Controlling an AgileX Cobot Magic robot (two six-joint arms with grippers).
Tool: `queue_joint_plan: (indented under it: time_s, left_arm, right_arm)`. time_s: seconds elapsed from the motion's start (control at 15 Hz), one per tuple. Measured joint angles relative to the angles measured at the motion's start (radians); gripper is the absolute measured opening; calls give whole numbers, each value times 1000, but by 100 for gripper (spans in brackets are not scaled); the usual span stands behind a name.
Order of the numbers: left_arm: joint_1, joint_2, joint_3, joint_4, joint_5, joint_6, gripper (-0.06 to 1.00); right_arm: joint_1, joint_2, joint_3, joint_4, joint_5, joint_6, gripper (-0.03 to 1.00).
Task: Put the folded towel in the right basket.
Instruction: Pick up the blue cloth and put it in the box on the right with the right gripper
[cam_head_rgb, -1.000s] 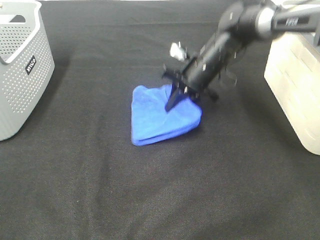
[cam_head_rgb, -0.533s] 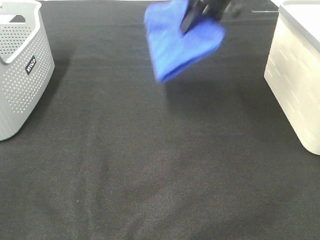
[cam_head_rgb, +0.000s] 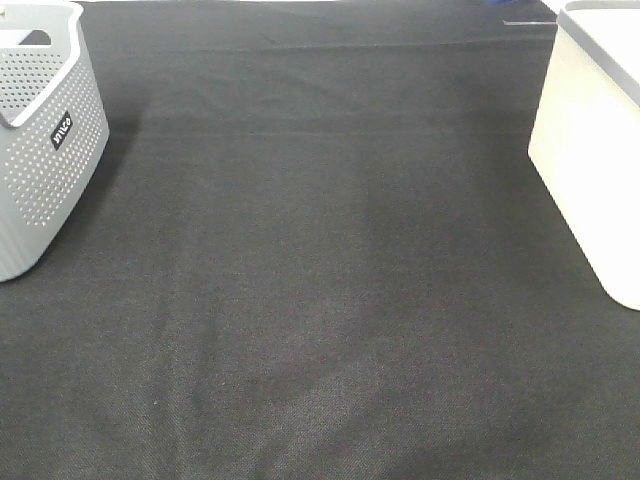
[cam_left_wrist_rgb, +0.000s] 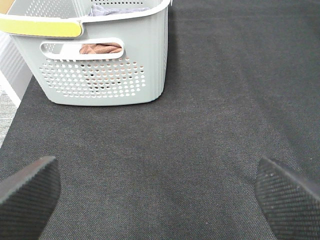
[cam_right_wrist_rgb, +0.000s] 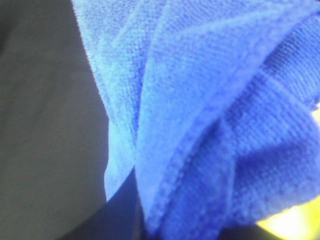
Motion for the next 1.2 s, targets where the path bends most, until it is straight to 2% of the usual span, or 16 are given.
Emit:
queue_joint_plan:
  time_s: [0.2,0.27,0.47,0.6,0.93,1.07,1.13,1.2]
  left_arm:
    - [0,0,0,0,0,0,99]
    - [0,0,0,0,0,0,99]
    - [0,0,0,0,0,0,99]
    - [0,0,0,0,0,0,99]
    - [0,0,0,0,0,0,99]
    - [0,0,0,0,0,0,99]
    - [0,0,0,0,0,0,99]
    - [0,0,0,0,0,0,99]
  right_arm:
    - [-208,-20,0,18,0,14,16]
    - [-208,-20,0,18,0,14,16]
    - [-299,-13,28,17,2,14,16]
    - [-314,43,63,-22,8,14,16]
    - [-314,191,70,-30,7,14,16]
    - [-314,251,70,-62,6,15,17]
    - [-314,280,70,-81,5,27,23]
    - [-314,318,70,-110,5,85,47]
